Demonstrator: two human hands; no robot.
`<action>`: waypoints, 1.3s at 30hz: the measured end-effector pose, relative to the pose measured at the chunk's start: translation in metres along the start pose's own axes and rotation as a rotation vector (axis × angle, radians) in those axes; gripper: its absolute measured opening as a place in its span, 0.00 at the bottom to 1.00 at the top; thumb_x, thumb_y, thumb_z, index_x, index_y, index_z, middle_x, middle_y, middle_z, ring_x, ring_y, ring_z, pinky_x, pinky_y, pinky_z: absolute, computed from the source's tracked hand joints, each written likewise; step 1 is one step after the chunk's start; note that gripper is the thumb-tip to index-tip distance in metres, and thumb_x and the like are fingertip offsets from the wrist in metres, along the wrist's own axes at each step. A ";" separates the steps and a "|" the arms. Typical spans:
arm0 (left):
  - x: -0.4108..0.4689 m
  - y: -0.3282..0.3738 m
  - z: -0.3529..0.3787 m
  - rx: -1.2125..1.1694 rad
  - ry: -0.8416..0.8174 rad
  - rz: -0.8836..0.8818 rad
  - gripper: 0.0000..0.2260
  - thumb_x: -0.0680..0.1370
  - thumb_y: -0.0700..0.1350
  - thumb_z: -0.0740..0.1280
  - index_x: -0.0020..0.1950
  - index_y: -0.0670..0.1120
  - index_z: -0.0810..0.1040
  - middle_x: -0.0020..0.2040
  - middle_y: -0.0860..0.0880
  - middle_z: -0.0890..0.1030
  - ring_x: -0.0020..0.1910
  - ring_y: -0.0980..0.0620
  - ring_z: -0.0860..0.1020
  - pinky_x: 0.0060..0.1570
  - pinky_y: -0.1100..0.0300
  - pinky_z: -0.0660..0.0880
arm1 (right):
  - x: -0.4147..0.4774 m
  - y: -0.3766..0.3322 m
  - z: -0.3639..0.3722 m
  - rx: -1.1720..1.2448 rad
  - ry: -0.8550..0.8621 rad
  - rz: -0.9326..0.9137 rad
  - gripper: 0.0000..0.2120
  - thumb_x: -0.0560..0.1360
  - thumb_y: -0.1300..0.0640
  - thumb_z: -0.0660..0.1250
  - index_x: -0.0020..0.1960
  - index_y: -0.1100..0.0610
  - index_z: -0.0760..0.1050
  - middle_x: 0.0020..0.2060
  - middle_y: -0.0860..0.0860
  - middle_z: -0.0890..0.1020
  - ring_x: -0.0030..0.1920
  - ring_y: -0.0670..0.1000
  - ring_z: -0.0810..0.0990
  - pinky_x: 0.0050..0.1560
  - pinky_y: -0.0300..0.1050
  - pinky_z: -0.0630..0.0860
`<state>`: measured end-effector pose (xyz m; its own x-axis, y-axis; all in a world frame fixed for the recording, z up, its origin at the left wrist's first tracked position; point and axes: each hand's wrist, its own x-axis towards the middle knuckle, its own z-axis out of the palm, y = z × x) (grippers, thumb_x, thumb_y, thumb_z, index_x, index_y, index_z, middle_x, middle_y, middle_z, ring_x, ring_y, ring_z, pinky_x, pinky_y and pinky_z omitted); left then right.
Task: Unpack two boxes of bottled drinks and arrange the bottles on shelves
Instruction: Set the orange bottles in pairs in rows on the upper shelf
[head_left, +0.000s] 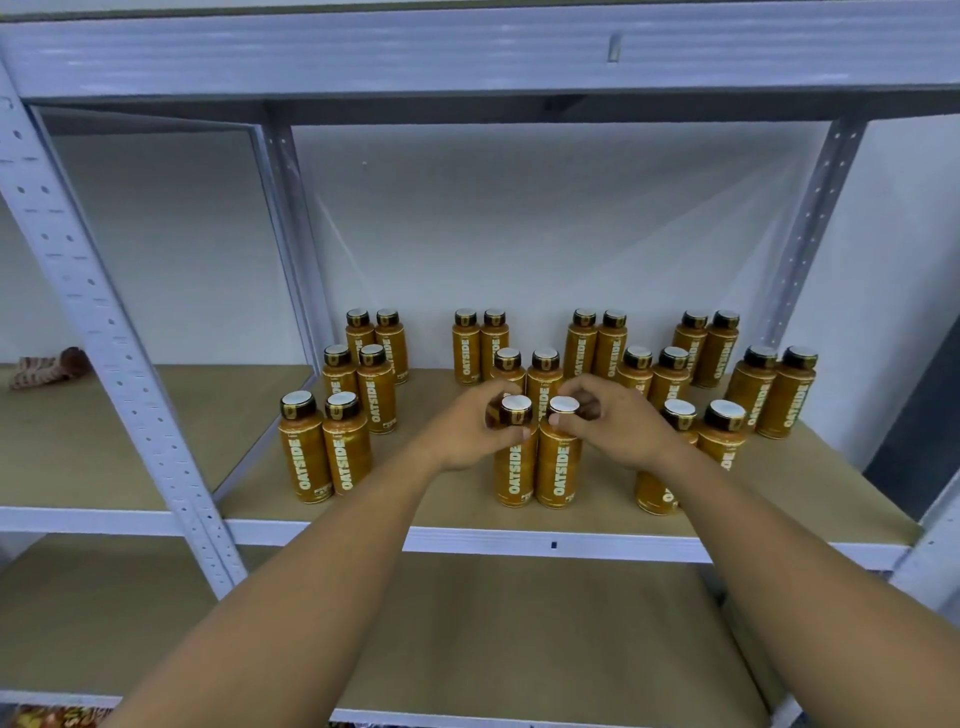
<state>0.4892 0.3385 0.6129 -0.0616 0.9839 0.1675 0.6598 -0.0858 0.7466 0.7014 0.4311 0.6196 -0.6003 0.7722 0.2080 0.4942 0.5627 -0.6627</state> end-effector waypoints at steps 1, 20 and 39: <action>-0.001 -0.001 0.002 -0.002 0.013 0.002 0.23 0.78 0.47 0.75 0.71 0.53 0.73 0.63 0.56 0.77 0.60 0.56 0.76 0.50 0.67 0.72 | -0.002 0.002 0.002 0.008 0.004 -0.007 0.16 0.76 0.46 0.74 0.61 0.42 0.75 0.60 0.43 0.81 0.60 0.47 0.79 0.60 0.49 0.79; -0.019 -0.022 0.019 -0.030 0.081 -0.050 0.33 0.79 0.49 0.73 0.79 0.63 0.60 0.67 0.61 0.71 0.55 0.62 0.75 0.57 0.60 0.74 | -0.021 0.015 0.033 0.238 0.096 0.005 0.32 0.73 0.57 0.78 0.72 0.43 0.68 0.62 0.38 0.75 0.62 0.44 0.74 0.53 0.31 0.69; -0.037 -0.042 -0.014 -0.003 0.094 -0.070 0.33 0.80 0.48 0.72 0.79 0.63 0.60 0.75 0.53 0.70 0.56 0.58 0.75 0.62 0.50 0.77 | -0.011 -0.011 0.069 0.216 0.110 -0.005 0.33 0.74 0.53 0.77 0.72 0.37 0.65 0.68 0.42 0.74 0.68 0.50 0.75 0.64 0.53 0.79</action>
<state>0.4532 0.3039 0.5846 -0.1771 0.9686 0.1746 0.6495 -0.0183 0.7602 0.6595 0.3959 0.5754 -0.5249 0.8034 0.2809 0.3385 0.4999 -0.7972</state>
